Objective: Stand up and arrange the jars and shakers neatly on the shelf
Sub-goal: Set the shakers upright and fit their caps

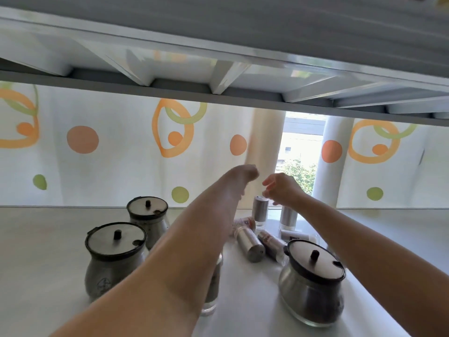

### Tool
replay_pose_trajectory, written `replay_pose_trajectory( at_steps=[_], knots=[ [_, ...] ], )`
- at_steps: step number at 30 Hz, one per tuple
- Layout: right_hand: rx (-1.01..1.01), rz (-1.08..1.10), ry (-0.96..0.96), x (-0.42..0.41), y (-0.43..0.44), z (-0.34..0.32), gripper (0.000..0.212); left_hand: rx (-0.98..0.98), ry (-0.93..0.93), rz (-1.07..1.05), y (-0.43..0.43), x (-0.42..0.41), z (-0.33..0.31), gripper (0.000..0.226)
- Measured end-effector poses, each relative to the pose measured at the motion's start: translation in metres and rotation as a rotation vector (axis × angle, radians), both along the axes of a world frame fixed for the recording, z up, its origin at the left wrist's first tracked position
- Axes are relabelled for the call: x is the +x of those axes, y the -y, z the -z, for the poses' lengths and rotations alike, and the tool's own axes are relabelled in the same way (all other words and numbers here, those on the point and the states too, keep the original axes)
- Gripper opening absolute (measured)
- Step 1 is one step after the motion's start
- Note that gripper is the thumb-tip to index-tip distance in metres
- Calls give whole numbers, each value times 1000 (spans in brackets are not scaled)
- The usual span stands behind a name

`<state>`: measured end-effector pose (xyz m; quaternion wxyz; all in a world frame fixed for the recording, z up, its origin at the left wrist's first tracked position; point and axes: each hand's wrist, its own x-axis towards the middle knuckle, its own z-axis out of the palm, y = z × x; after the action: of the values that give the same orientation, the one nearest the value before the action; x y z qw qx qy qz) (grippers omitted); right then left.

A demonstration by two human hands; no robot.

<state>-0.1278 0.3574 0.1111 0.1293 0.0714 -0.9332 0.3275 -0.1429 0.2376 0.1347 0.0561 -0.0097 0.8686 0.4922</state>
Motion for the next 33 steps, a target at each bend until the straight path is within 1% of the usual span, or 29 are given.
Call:
replay_pose_trajectory(
  at_steps=[3, 5, 9, 11, 14, 18, 25, 30, 33],
  knots=[
    [155, -82, -111, 12, 12, -8, 23, -62, 82, -19, 16, 7, -9, 56],
    [202, -158, -117, 19, 22, -10, 21, -114, 116, -24, 29, 7, -10, 56],
    [392, -273, -19, 24, 38, -3, 25, -138, 180, -49, 47, 13, -7, 60],
    [495, -299, 45, 23, 47, 2, 30, -158, 213, -52, 56, 14, -1, 60],
    [597, -316, 112, 20, 57, 9, 37, -136, 274, -57, 66, 14, 9, 58],
    [632, -304, 174, 20, 68, 17, 45, -65, 348, -54, 75, 9, 21, 59],
    [743, -255, 108, 16, 78, 20, 45, 24, 420, -36, 80, 11, 31, 60],
    [825, -216, 60, 10, 82, 26, 43, 162, 410, -66, 85, 9, 44, 59],
    [837, -204, 75, 6, 82, 24, 44, 126, 407, -69, 85, 6, 41, 71]
  ],
)
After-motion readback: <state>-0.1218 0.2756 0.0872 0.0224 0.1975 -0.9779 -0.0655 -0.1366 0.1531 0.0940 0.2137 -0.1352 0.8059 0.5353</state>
